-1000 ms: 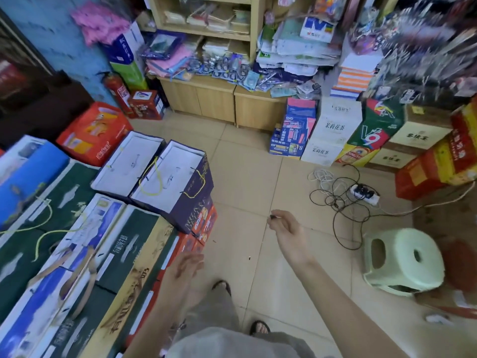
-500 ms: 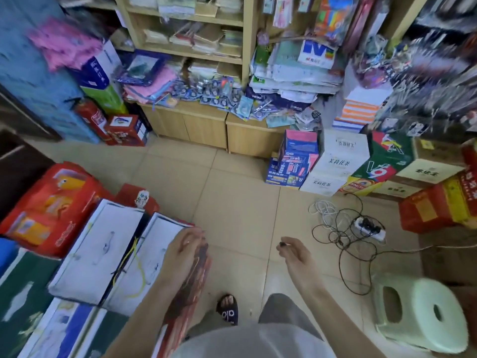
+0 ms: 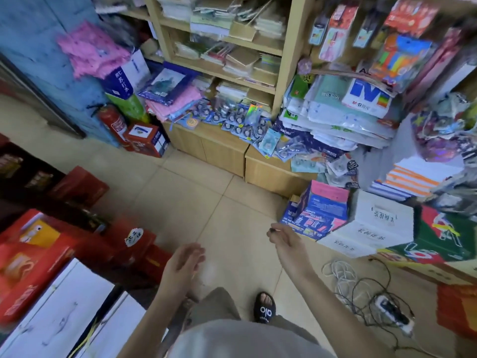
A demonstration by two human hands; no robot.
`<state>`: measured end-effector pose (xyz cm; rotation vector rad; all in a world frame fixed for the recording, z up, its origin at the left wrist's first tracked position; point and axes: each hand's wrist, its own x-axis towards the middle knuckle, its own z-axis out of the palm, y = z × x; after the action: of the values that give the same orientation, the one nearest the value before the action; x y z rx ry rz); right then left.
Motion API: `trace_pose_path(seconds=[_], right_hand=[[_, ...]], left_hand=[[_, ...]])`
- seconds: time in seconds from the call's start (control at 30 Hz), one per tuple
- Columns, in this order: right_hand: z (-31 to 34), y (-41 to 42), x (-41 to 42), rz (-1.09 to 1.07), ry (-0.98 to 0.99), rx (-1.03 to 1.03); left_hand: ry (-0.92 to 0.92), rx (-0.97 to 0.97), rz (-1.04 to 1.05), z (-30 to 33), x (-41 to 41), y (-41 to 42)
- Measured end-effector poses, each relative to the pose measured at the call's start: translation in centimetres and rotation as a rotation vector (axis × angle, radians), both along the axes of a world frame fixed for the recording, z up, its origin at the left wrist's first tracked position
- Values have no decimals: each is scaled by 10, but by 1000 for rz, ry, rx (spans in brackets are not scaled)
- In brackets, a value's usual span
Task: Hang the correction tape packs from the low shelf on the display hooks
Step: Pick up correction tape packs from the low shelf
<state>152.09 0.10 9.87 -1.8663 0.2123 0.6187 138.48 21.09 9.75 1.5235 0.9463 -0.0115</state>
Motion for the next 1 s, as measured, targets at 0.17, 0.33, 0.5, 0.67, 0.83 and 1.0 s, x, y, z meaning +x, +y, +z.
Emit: trace_pose_path(seconds=[0.17, 0.33, 0.5, 0.67, 0.83, 1.0], right_hand=[[23, 47, 110, 95, -54, 7], [16, 97, 191, 131, -32, -17], [-3, 143, 248, 108, 22, -81], [-6, 184, 303, 71, 92, -134], [-6, 227, 374, 69, 92, -123], [-28, 278, 460, 161, 98, -113]], left_hand=[[14, -6, 58, -2, 71, 24], [-9, 18, 57, -8, 151, 74], [-5, 1, 26, -21, 245, 149], [-29, -8, -14, -11, 339, 215], [-19, -32, 57, -9, 418, 262], [30, -27, 74, -28, 479, 294]])
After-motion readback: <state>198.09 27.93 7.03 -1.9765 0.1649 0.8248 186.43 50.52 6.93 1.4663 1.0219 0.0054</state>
